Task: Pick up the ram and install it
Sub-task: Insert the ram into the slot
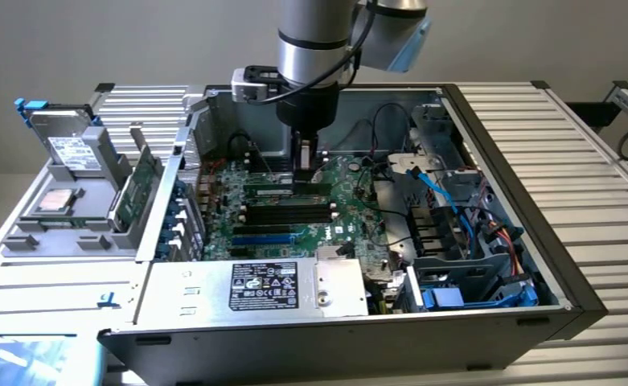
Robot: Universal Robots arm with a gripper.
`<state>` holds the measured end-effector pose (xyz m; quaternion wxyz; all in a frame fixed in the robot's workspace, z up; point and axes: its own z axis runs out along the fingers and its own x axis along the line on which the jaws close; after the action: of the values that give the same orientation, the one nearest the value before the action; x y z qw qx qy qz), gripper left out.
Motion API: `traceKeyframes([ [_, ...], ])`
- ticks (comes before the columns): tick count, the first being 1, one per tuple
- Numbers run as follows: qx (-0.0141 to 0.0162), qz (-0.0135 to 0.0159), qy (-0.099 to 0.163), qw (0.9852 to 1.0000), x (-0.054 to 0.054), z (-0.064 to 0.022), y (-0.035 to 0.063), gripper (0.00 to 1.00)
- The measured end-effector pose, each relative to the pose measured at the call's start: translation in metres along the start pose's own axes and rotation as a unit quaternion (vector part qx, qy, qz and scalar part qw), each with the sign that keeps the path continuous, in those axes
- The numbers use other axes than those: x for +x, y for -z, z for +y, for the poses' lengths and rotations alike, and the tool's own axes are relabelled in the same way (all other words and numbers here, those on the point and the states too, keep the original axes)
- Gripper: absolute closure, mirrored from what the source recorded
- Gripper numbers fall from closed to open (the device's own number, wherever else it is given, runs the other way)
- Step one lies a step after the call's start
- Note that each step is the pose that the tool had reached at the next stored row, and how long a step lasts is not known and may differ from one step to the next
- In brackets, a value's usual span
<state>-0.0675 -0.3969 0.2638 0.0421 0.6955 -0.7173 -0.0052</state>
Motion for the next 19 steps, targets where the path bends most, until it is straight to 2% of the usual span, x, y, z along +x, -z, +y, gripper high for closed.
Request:
traceKeyframes([
  [3, 0.0000, 0.0007, 0.000, 1.0000, 0.000, -0.0001, -0.0026, 0.86],
  [7, 0.0001, 0.0035, 0.000, 1.0000, 0.000, -0.0005, -0.0070, 0.86],
  [9, 0.0002, 0.0067, 0.001, 1.0000, 0.000, -0.0006, -0.0087, 0.86],
  [12, 0.0004, 0.0131, 0.001, 0.9999, -0.001, -0.0007, -0.0103, 0.86],
  [13, 0.0005, 0.0139, 0.002, 0.9999, -0.001, -0.0008, -0.0108, 0.86],
  [19, 0.0007, 0.0146, 0.004, 0.9999, -0.001, -0.0011, -0.0174, 0.86],
])
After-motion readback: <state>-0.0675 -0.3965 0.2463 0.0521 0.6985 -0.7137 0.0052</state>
